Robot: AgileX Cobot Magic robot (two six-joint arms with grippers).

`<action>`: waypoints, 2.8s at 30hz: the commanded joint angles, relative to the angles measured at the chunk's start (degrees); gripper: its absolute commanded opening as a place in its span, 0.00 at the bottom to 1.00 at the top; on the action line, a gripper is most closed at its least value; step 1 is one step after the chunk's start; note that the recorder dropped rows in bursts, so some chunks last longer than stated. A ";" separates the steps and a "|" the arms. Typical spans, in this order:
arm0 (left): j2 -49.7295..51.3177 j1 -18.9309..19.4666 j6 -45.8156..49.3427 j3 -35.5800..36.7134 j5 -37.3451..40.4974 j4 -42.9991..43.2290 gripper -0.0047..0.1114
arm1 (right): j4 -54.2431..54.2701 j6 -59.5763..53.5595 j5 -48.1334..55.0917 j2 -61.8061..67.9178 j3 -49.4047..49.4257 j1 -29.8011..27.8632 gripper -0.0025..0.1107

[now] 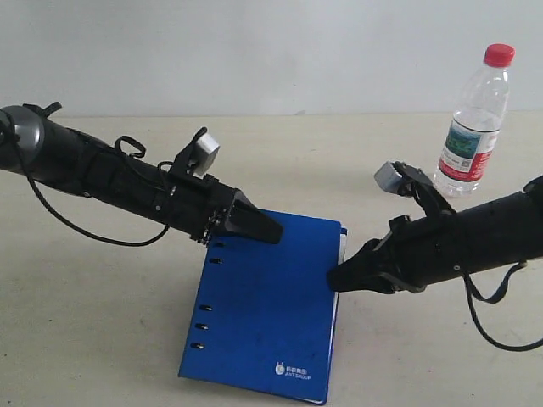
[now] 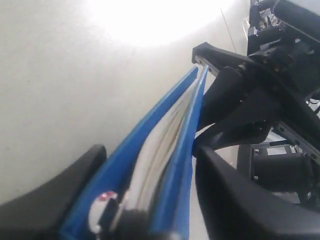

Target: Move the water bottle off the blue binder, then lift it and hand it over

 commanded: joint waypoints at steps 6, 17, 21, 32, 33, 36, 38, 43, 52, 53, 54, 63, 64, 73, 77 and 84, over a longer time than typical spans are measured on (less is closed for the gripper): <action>-2.55 -3.34 2.06 0.82 3.78 1.28 0.09 | 2.08 -0.17 0.92 -2.82 -0.30 0.60 0.02; -19.63 -3.56 3.75 6.68 -2.85 1.28 0.09 | -38.87 34.37 -10.83 -17.02 -0.30 0.60 0.02; -24.69 -4.27 3.78 12.06 -15.13 0.69 0.09 | -53.04 47.54 -12.01 -20.07 -0.30 0.60 0.02; -34.35 -15.27 11.47 19.65 -53.02 -6.89 0.09 | -66.95 59.03 -8.64 -25.19 -0.19 0.60 0.02; -34.83 -16.51 11.47 19.80 -56.39 -7.39 0.09 | -67.79 59.86 -8.51 -25.19 -0.19 0.60 0.02; -36.11 -21.26 11.21 19.94 -69.42 -10.02 0.09 | -69.31 62.15 -7.43 -25.33 -0.19 0.60 0.02; -36.24 -24.62 9.96 19.94 -81.13 -10.95 0.09 | -69.20 62.25 -6.49 -26.25 -0.19 0.60 0.02; -36.24 -32.28 4.67 20.02 -104.99 -4.77 0.09 | -69.20 60.70 -7.57 -33.67 0.03 0.60 0.02; -36.24 -45.66 -1.87 20.02 -133.06 6.19 0.09 | -92.00 78.38 -9.65 -54.38 0.48 0.60 0.02; -36.24 -47.07 -1.02 20.02 -134.33 6.06 0.09 | -95.68 81.13 -9.02 -55.68 1.01 0.60 0.02; -36.24 -49.49 0.67 20.02 -136.15 5.81 0.09 | -102.22 85.85 -8.22 -57.64 2.54 0.60 0.02; -42.33 -53.75 7.62 20.02 -136.15 3.88 0.09 | -106.20 90.88 -8.04 -58.78 9.09 0.60 0.02; -43.02 -53.75 7.62 20.02 -136.15 3.62 0.09 | -106.20 90.88 -8.04 -58.78 9.09 0.60 0.02; -48.39 -46.84 7.18 20.02 -136.15 3.77 0.09 | -106.07 91.58 -7.93 -58.78 9.08 0.60 0.02; -49.29 -46.43 7.18 20.02 -136.15 4.93 0.09 | -105.96 91.58 -7.93 -58.78 9.08 0.60 0.02; -49.29 -46.43 6.95 20.02 -136.15 5.23 0.09 | -105.96 92.59 -8.16 -58.78 9.08 0.60 0.02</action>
